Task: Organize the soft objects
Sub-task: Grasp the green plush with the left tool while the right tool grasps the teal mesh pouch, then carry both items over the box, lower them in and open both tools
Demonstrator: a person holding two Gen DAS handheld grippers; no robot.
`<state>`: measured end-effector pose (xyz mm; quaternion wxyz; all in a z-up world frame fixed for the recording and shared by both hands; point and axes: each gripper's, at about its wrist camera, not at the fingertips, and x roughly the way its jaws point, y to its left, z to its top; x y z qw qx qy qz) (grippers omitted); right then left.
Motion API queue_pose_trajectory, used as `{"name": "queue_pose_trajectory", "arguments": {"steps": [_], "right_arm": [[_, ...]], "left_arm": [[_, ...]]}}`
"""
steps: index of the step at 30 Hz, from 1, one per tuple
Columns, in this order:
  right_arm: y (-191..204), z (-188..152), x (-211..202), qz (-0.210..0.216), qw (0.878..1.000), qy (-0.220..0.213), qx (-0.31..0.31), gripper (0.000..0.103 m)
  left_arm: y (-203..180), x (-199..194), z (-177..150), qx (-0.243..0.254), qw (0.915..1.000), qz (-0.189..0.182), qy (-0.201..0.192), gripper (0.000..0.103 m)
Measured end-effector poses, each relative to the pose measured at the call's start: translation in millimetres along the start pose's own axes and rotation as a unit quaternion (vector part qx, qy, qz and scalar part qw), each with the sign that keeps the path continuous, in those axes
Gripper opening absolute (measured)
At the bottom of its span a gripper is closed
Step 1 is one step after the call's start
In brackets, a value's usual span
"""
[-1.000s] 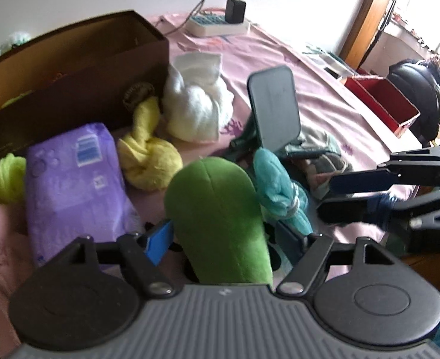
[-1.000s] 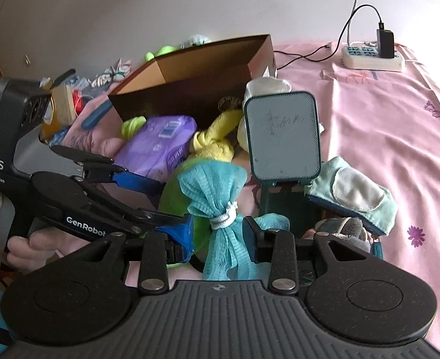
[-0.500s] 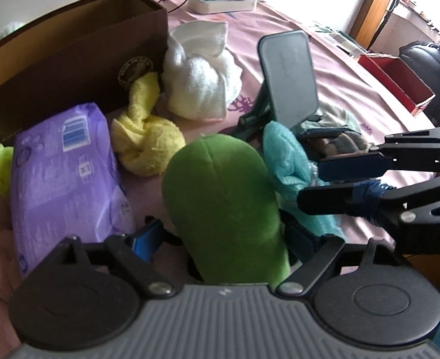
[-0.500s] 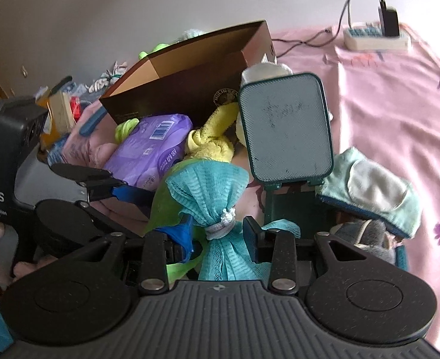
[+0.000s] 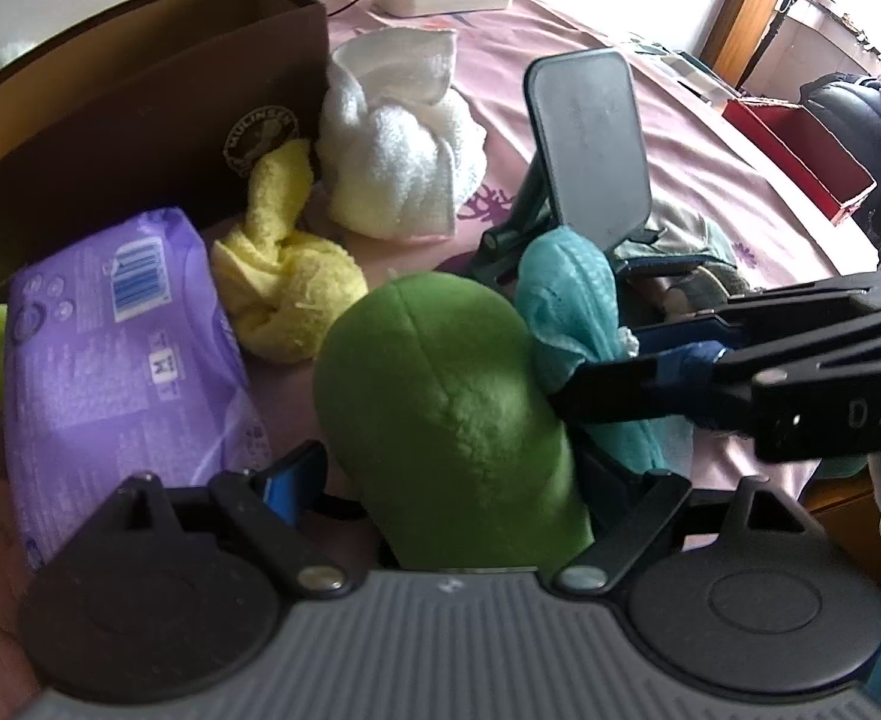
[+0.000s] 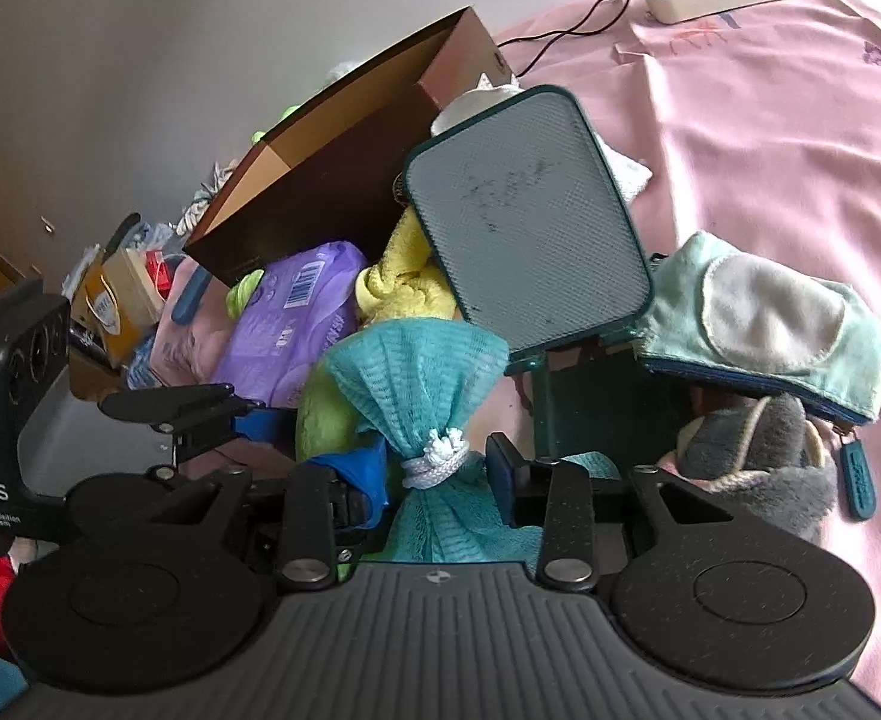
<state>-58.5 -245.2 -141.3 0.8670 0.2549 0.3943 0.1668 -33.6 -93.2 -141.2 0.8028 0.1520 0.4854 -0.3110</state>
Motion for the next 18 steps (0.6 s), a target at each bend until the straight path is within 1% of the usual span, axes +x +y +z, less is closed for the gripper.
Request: {"name": "queue_pose_trajectory", "arguments": {"steps": [2,4,8,13,18], "right_arm": [[-0.9,-1.4,-3.6,-0.002,1.0,-0.001,0.002,0.016],[-1.2,-2.2,-7.6,-0.002,1.0,-0.004,0.001,0.015],[0.2,-1.0,-13.9,-0.002,1.0,-0.01,-0.002,0.014],[7.2,3.8,-26.2,0.007,1.0,-0.023,-0.015,0.014],[17.2,13.4,-37.4,0.02,0.999,-0.039,-0.026,0.014]], "left_arm": [[-2.1,-1.7,-0.5,0.003,1.0,-0.007,-0.002,0.088],[-3.3,-3.1,-1.3,0.005,0.9999,-0.008,-0.005,0.079],[0.6,-2.6,-1.5,0.001,0.9999,-0.015,-0.004,0.079],[3.2,-9.0,-1.5,-0.001,0.9997,-0.022,-0.008,0.075],[2.4,-27.1,-1.8,0.012,0.9991,-0.029,-0.028,0.075]]}}
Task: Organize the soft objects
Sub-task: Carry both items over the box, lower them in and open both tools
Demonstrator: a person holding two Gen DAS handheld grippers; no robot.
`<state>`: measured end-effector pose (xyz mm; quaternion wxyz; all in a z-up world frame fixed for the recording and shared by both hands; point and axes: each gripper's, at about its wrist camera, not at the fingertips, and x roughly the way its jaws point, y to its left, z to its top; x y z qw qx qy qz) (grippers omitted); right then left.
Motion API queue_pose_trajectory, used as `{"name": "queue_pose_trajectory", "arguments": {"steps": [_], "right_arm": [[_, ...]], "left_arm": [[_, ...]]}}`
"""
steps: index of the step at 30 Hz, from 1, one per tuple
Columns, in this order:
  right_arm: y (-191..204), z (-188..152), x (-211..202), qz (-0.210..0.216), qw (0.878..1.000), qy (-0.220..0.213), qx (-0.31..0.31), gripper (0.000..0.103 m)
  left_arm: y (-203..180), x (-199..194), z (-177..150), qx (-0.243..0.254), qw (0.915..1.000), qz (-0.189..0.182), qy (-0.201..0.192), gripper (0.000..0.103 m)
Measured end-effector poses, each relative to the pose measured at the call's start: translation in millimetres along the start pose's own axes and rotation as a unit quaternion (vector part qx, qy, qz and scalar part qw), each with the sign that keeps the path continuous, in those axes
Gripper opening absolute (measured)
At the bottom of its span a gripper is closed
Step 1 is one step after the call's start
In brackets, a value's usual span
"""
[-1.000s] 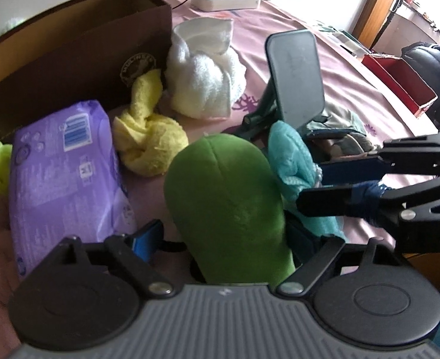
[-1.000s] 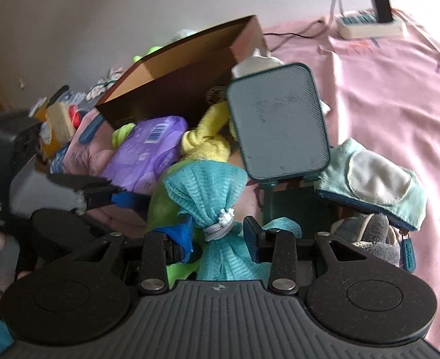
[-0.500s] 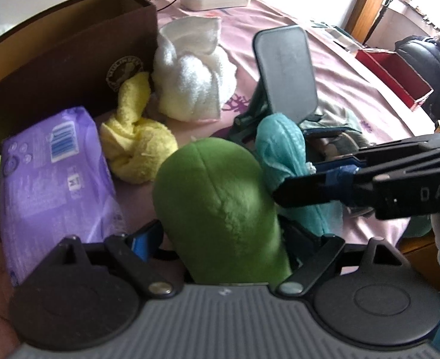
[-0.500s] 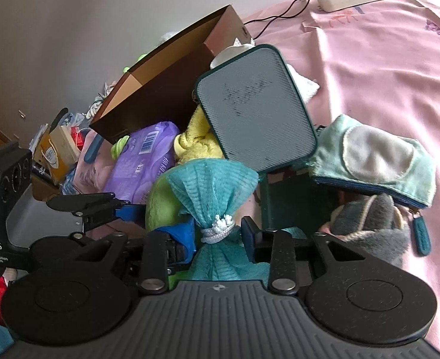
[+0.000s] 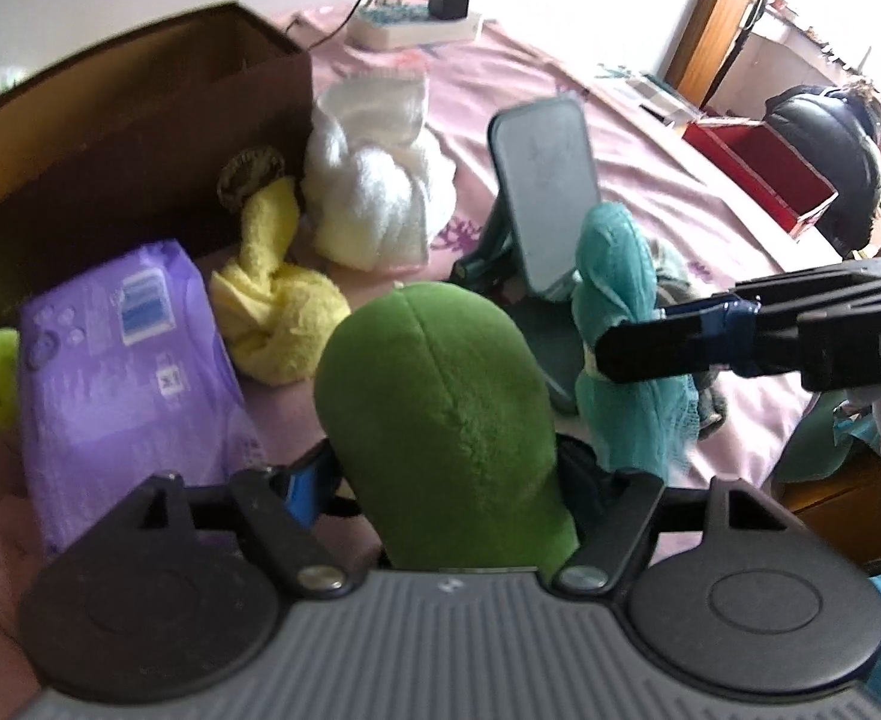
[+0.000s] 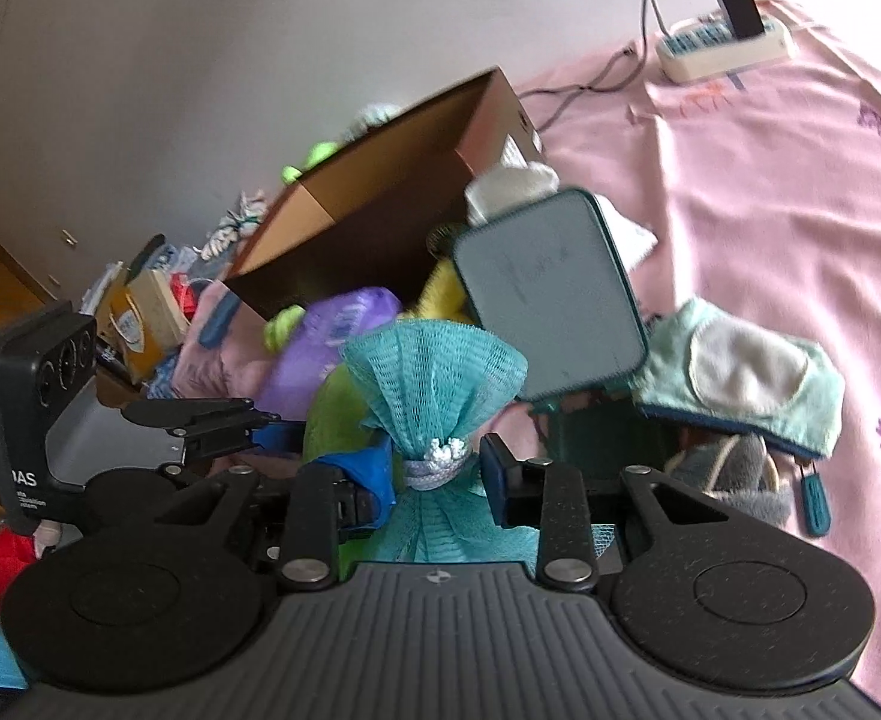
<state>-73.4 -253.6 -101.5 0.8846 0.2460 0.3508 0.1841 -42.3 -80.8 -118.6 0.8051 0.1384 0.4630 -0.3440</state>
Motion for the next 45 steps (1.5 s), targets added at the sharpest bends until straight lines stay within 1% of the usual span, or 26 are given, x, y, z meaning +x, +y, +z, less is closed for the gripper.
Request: {"name": "queue_pose_trajectory", "arguments": {"steps": [4,8,12,15,18,22,24,28,30,32,36,41,43,45], "right_arm": [[10.5,16.2,-2.7,0.021,1.0,-0.017,-0.003,0.014],[27.3,37.7,-2.9,0.048,0.998,-0.035,-0.02,0.014],[46.0,68.2,4.4,0.071,0.995,-0.054,-0.037,0.014],[59.5,95.1,14.3,0.087,0.993,-0.068,-0.04,0.014],[73.1,124.7,26.0,0.099,0.991,-0.083,-0.038,0.014],[91.8,162.5,46.6,0.103,0.989,-0.098,-0.039,0.014],[99.5,174.4,57.6,0.098,0.989,-0.102,-0.046,0.014],[113.2,192.4,86.2,0.085,0.989,-0.102,-0.062,0.014],[116.4,197.1,100.7,0.069,0.99,-0.103,-0.067,0.014],[114.8,200.1,116.2,0.061,0.991,-0.099,-0.061,0.014],[105.1,200.4,149.2,0.047,0.995,-0.078,-0.037,0.014],[90.7,193.6,196.8,0.017,1.0,-0.023,-0.004,0.014],[87.6,187.9,212.1,0.012,1.0,0.002,0.007,0.017],[85.0,182.0,225.2,0.005,1.0,0.023,0.019,0.018]], "left_arm": [[4.2,-18.2,3.8,0.0,0.9998,-0.002,-0.022,0.075],[13.0,-38.7,11.6,-0.005,0.9989,-0.007,-0.047,0.075],[23.6,-62.0,25.0,0.005,0.997,0.007,-0.077,0.075],[38.5,-81.3,41.9,0.007,0.9944,0.013,-0.104,0.075],[56.2,-99.7,63.6,0.008,0.9902,0.028,-0.136,0.075],[80.3,-121.8,93.9,0.015,0.9829,0.062,-0.173,0.075],[92.9,-129.3,107.0,0.016,0.9797,0.076,-0.185,0.075],[124.3,-137.7,129.7,0.002,0.9747,0.097,-0.201,0.075],[140.9,-135.5,137.9,-0.011,0.9734,0.11,-0.201,0.075],[160.3,-130.0,142.6,-0.025,0.9725,0.126,-0.194,0.075],[194.7,-111.9,141.8,-0.057,0.9741,0.145,-0.164,0.075],[227.8,-85.2,126.9,-0.083,0.9776,0.151,-0.121,0.075],[239.9,-72.2,121.8,-0.09,0.9782,0.156,-0.102,0.075],[251.4,-59.9,115.7,-0.101,0.979,0.156,-0.084,0.075]]}}
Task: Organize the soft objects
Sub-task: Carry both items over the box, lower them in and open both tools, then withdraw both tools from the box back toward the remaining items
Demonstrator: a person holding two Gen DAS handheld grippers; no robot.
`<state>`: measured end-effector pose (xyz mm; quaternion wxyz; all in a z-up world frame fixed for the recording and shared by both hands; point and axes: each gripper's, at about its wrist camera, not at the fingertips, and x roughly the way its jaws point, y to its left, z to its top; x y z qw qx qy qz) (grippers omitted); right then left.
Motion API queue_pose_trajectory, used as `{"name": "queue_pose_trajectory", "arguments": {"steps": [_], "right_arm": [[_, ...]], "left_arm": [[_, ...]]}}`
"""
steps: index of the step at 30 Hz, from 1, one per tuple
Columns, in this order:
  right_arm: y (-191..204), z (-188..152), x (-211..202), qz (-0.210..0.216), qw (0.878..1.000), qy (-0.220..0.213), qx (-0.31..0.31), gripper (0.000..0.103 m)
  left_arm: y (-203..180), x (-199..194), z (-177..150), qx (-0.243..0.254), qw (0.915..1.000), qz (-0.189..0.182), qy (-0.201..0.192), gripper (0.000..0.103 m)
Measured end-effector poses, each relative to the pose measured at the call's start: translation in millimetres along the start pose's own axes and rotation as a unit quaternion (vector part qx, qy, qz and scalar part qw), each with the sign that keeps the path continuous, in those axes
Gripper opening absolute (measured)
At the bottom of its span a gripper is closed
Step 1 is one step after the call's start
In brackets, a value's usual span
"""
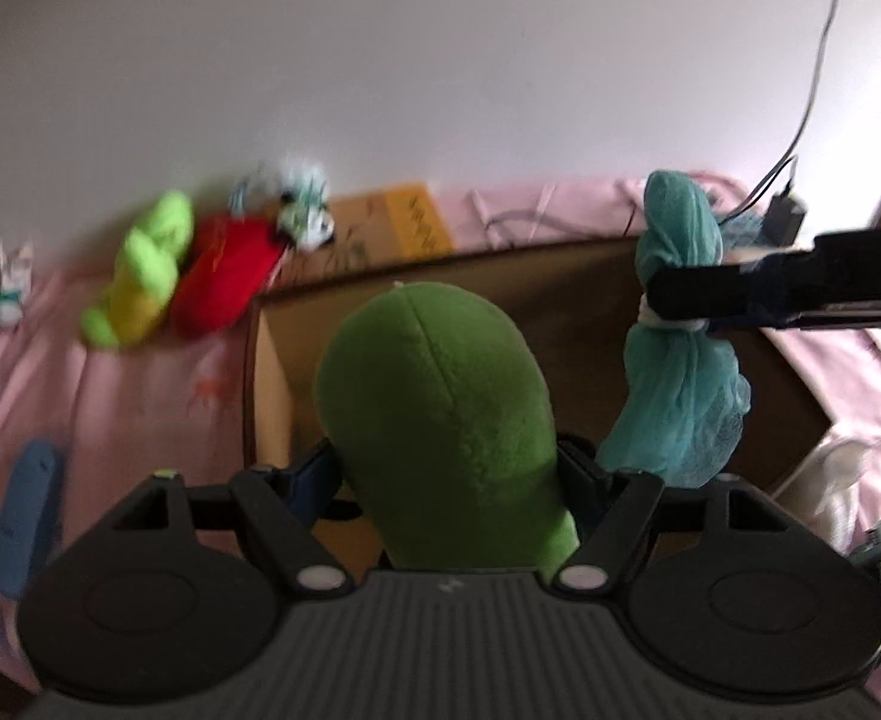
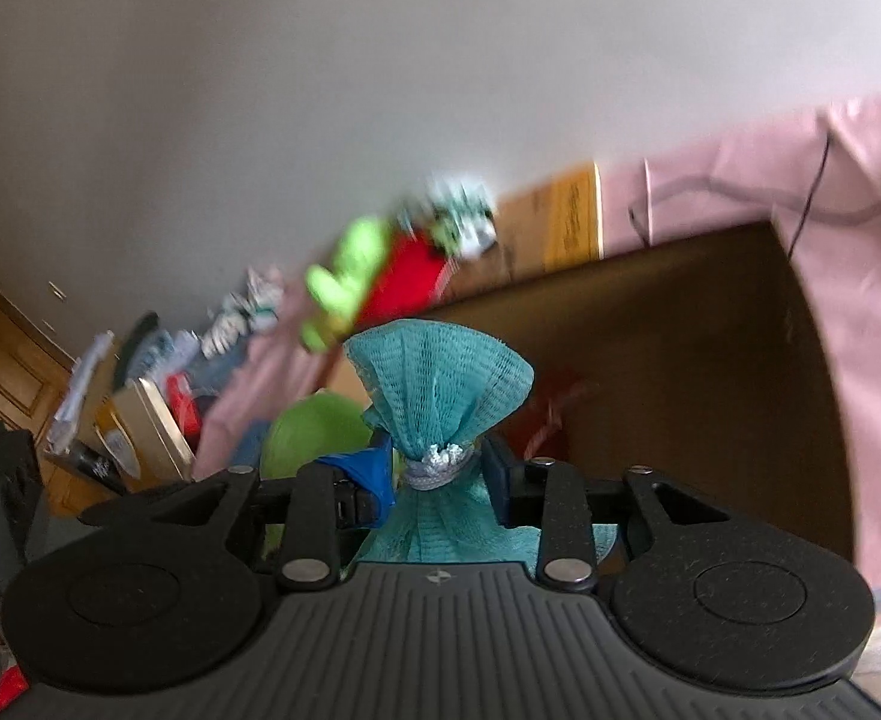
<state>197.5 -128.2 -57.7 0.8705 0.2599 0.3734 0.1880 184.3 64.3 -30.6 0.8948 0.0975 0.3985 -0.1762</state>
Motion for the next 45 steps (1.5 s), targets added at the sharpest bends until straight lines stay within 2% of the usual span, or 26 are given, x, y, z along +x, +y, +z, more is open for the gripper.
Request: {"name": "queue_pose_trajectory", "arguments": {"steps": [4,9,17,26,34,45], "right_arm": [[-0.7,-8.3,21.6,-0.037,0.999,0.033,-0.011,0.019],[-3.0,-10.8,30.7,-0.04,0.997,0.062,-0.021,0.019],[-6.5,-8.1,16.5,-0.03,0.999,0.034,-0.008,0.019],[-3.6,-16.9,0.0,-0.041,0.999,-0.003,0.003,0.019],[-6.1,-27.4,-20.8,-0.035,0.999,-0.022,0.026,0.019],[6.6,-45.4,-54.3,-0.023,0.999,-0.046,0.014,0.019]], "left_arm": [[10.5,20.9,-7.3,-0.016,0.9995,0.002,0.029,0.075],[13.9,38.6,-16.9,-0.025,0.9978,0.008,0.061,0.076],[6.8,47.3,-17.0,-0.003,0.9975,0.041,0.057,0.079],[11.3,37.8,-16.6,-0.044,0.9969,0.044,0.047,0.082],[10.2,20.6,-18.7,-0.077,0.9949,0.057,0.033,0.083],[-7.7,-14.4,-28.4,-0.075,0.9922,0.099,0.013,0.085]]}}
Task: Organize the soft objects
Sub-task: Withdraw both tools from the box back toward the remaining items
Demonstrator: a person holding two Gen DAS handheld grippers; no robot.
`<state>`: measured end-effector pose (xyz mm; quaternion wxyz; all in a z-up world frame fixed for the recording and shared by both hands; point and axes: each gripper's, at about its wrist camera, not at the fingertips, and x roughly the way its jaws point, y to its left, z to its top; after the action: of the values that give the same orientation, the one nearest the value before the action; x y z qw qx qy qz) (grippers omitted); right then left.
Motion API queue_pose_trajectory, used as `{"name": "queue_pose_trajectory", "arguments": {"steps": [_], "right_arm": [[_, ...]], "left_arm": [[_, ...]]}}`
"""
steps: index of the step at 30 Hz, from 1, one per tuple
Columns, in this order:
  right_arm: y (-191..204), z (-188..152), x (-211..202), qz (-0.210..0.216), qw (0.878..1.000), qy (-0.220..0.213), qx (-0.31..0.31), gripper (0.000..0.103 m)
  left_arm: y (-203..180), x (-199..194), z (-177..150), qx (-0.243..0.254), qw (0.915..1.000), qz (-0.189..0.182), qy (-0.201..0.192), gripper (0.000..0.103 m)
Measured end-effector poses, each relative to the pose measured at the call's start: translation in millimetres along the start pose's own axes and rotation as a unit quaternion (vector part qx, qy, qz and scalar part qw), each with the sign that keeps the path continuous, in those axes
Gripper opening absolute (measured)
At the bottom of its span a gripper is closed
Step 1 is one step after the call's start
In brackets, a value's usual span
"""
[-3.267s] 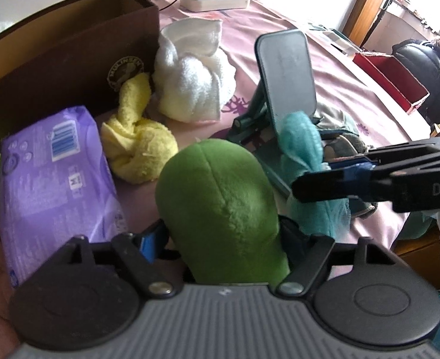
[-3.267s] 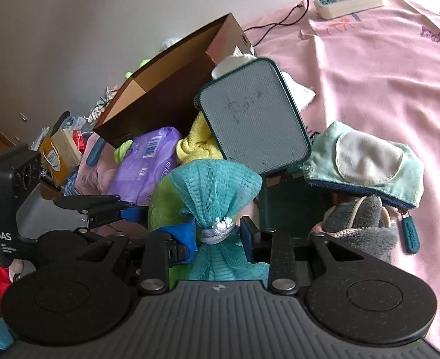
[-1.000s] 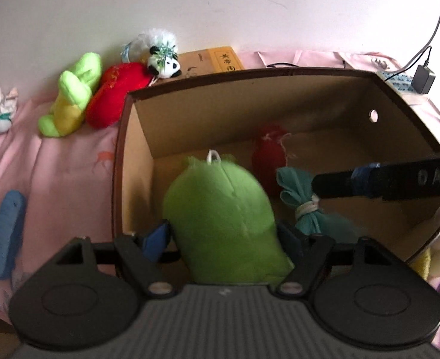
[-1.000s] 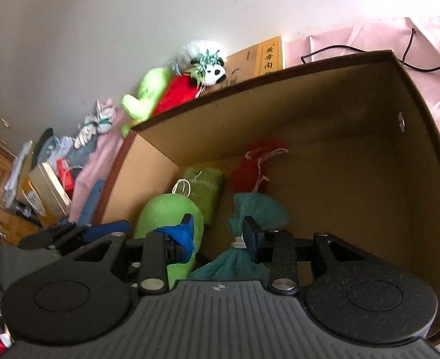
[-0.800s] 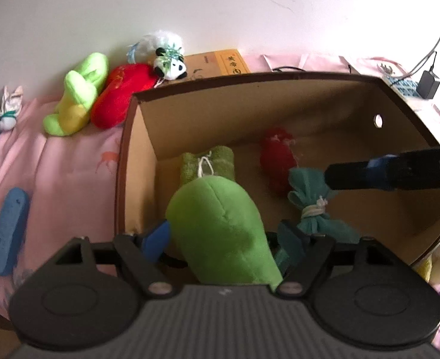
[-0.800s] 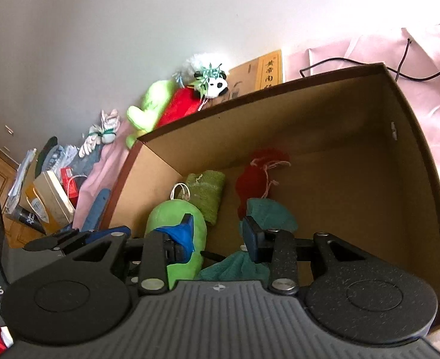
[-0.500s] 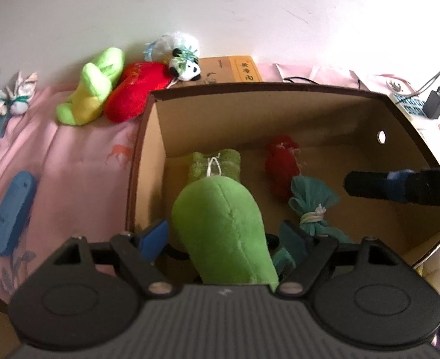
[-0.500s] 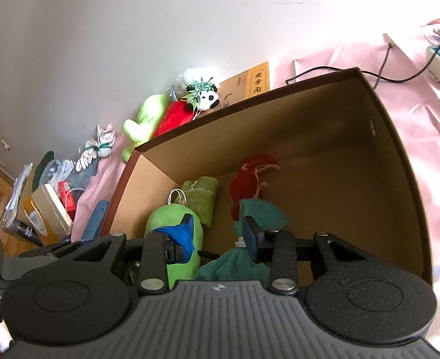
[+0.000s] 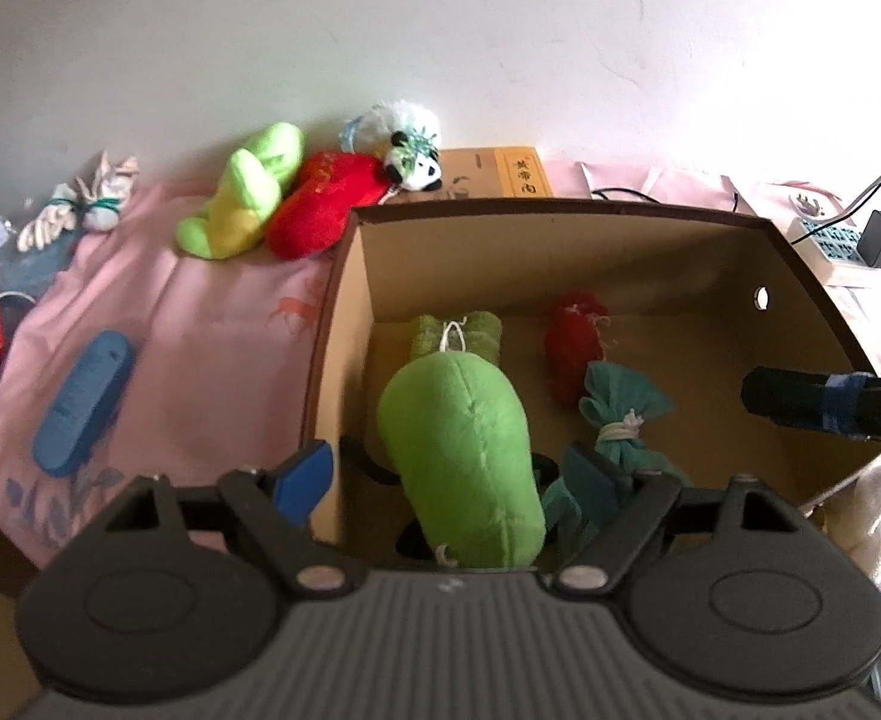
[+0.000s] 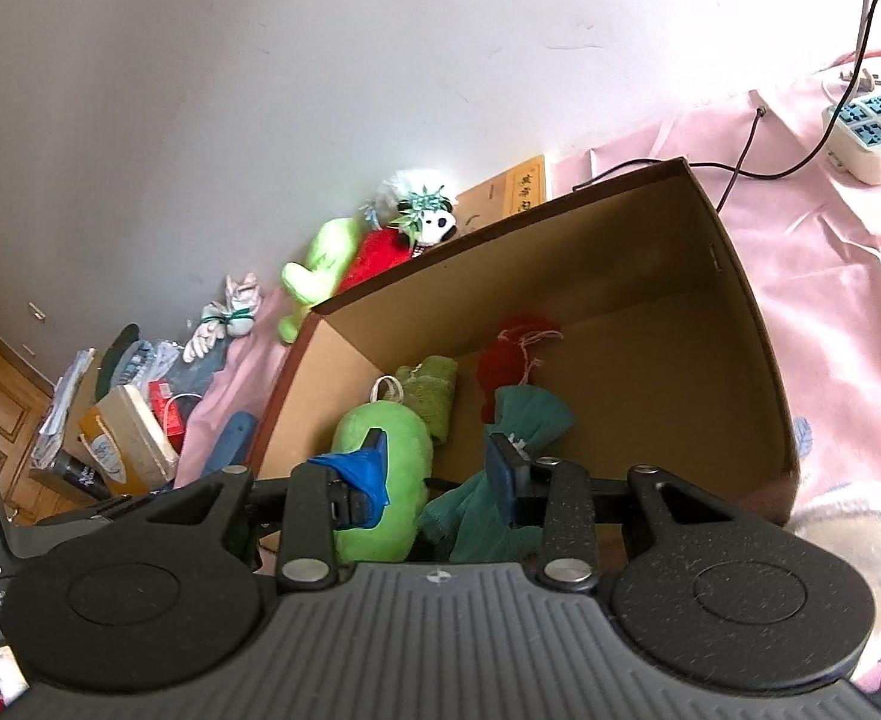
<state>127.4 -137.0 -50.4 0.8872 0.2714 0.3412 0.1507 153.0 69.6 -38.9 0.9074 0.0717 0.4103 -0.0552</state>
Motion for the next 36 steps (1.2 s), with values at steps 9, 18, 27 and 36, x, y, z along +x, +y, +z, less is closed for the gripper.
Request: {"name": "queue_pose_trajectory", "arguments": {"steps": [9,18,27,36], "right_arm": [[12.9,-18.3,-26.6,-0.008,1.0,-0.009,-0.028,0.02],[18.2,-36.4,-45.1,-0.028,0.999,-0.009,-0.04,0.02],[23.2,-56.5,-62.5,-0.044,0.997,-0.023,-0.064,0.02],[23.2,-72.6,-77.4,-0.057,0.995,-0.052,-0.067,0.02]], "left_arm": [[-8.6,-40.0,-15.3,0.009,0.9991,0.037,-0.02,0.088],[-21.1,-62.1,-31.4,0.018,0.9981,0.052,-0.028,0.09],[-28.3,-71.0,-47.2,0.02,0.9982,0.052,-0.022,0.093],[-35.4,-77.4,-59.7,0.022,0.9986,0.046,-0.016,0.093]]}}
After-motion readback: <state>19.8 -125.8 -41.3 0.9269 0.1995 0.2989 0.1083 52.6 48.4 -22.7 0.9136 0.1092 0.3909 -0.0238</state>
